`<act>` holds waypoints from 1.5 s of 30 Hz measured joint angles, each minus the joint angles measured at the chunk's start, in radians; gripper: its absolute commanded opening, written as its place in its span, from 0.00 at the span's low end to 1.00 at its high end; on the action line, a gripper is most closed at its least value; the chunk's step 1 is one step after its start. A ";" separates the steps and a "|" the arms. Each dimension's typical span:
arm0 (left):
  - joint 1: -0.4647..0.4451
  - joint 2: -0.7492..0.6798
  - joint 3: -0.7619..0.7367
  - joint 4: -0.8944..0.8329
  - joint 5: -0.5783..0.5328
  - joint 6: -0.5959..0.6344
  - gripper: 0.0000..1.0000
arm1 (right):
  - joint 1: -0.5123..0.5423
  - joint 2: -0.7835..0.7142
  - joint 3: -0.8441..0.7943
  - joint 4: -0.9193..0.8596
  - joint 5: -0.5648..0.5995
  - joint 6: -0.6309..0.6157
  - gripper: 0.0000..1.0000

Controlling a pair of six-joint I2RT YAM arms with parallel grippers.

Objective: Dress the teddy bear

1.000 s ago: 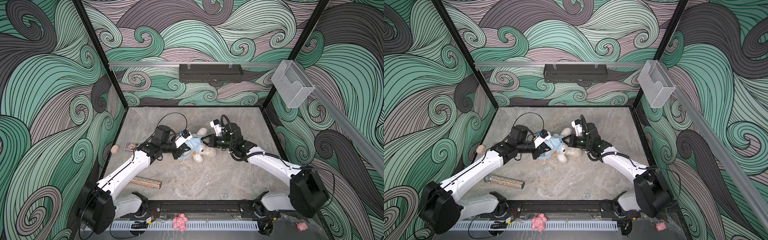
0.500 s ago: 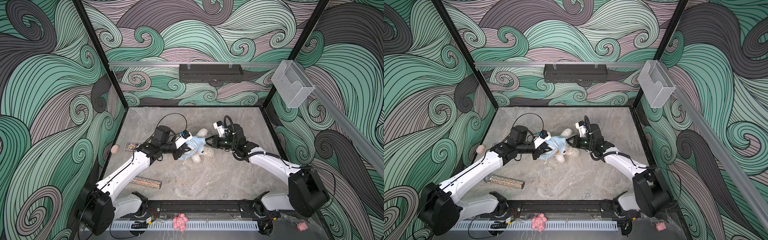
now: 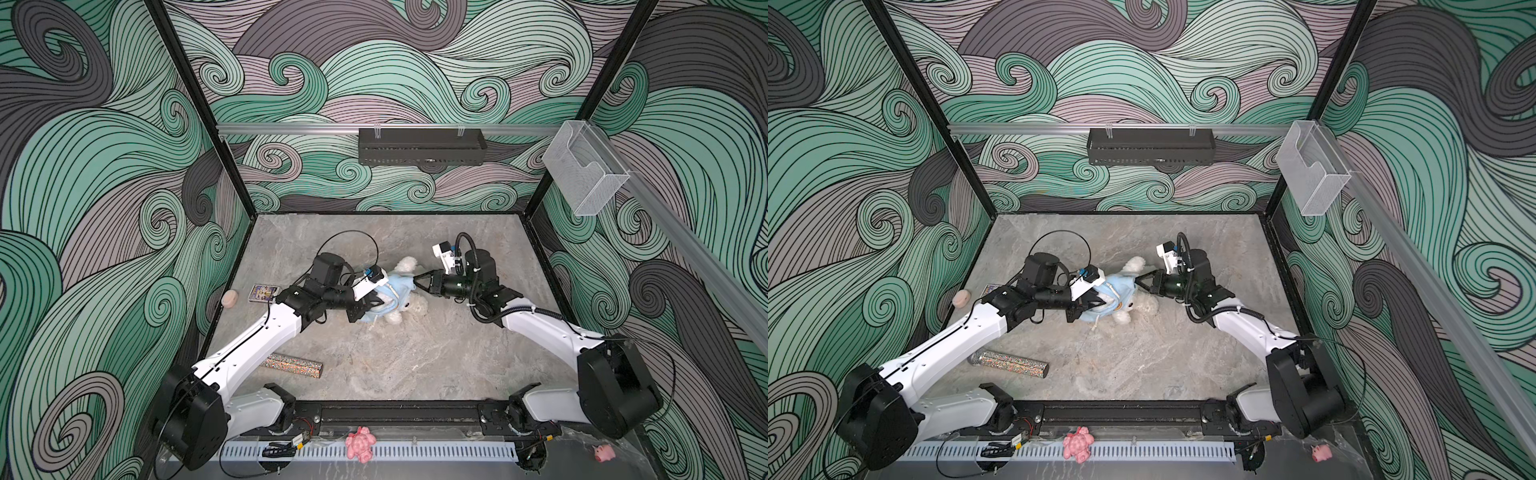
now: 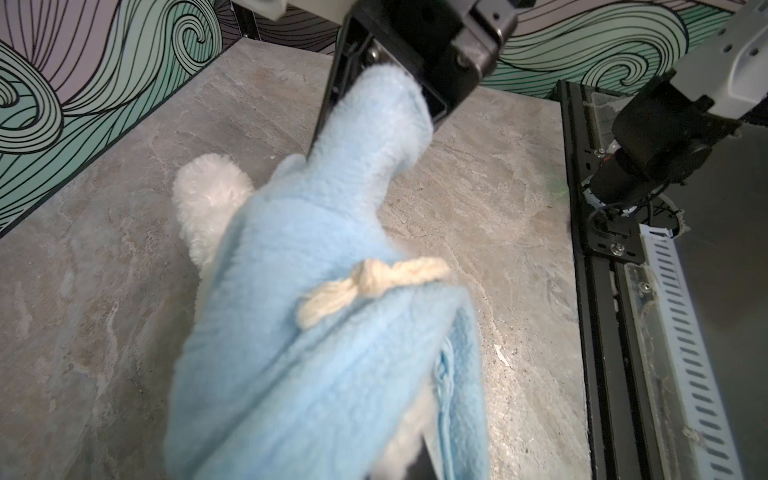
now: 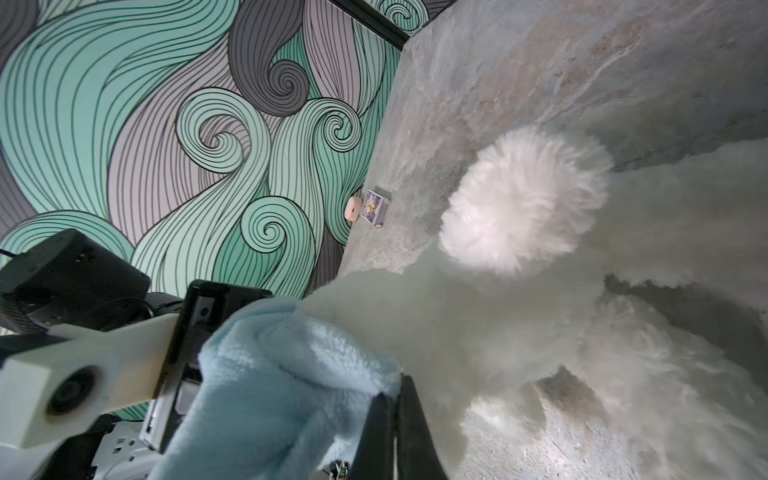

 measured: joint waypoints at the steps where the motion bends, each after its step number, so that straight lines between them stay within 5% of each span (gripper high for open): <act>1: -0.008 0.003 0.002 -0.010 -0.008 0.011 0.00 | 0.006 0.006 0.003 0.018 -0.004 0.018 0.00; 18: -0.117 0.000 0.033 -0.111 -0.152 0.181 0.00 | -0.037 0.177 -0.075 0.173 -0.037 0.300 0.00; 28: -0.101 -0.133 -0.019 -0.044 -0.147 0.063 0.00 | -0.037 0.118 -0.082 0.176 -0.057 0.227 0.02; 31: -0.086 -0.153 -0.042 0.019 -0.170 -0.071 0.00 | -0.034 0.115 -0.045 0.170 -0.065 0.143 0.18; 37: -0.052 -0.138 0.002 0.077 -0.339 -0.533 0.00 | -0.005 -0.050 -0.052 0.077 0.133 -0.101 0.36; 45: 0.105 -0.086 0.067 0.095 -0.336 -1.264 0.00 | 0.250 -0.269 -0.133 0.093 0.354 -0.373 0.38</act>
